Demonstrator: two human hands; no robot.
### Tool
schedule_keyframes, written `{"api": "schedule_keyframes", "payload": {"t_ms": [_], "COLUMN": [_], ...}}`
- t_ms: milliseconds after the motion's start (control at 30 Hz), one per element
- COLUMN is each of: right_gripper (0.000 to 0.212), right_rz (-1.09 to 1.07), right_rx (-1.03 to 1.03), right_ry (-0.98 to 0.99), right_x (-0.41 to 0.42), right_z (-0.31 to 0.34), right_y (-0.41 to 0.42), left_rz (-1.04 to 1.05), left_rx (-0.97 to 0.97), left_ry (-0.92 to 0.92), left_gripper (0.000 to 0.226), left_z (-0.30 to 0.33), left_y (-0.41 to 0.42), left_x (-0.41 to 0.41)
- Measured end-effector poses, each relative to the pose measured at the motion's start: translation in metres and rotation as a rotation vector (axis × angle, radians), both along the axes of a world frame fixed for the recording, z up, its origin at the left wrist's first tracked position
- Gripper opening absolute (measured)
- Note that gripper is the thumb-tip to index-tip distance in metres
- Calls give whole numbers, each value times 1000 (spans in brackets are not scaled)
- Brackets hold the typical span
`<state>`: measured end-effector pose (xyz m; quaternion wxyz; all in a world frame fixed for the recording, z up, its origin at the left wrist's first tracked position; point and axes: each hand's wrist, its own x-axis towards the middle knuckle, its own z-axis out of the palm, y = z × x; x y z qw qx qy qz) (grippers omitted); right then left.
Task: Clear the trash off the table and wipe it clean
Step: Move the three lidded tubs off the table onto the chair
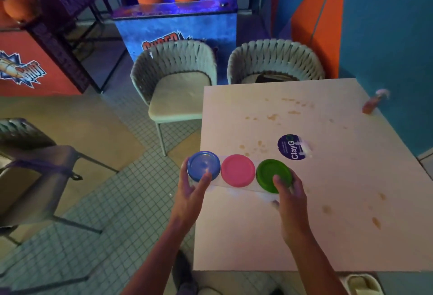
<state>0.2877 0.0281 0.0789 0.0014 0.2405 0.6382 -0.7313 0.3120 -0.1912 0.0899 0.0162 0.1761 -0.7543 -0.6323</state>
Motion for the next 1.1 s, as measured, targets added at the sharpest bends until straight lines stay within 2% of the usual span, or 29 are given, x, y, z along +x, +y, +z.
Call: {"api": "schedule_keyframes", "payload": {"t_ms": [400,533,733,1000,1100], "right_gripper": [53,44,44,48,46], "right_rz": [41,97,165,81,78], "right_rx": [131,150,161,182,189], "right_ry": [-121,-128,-153,-214,-217], "right_x": [-53,-71,-96,-123,-151], "right_z": [-24,-22,-26,-48,-54], "right_y": [-191,-229,-247,-252,-257], "left_rz": [-61,-62,-100,-190,-205], "left_rx": [-167,-213,-227,-212,-195], "left_ry": [-75,-55,-92,-133,-143], "left_gripper": [78,61,65,73,63], "left_z": [-25,-20,-27,-42,-46], "left_y": [-201,-244,-275,-281,-287], "left_x": [-46,-63,-92,-140,-172]}}
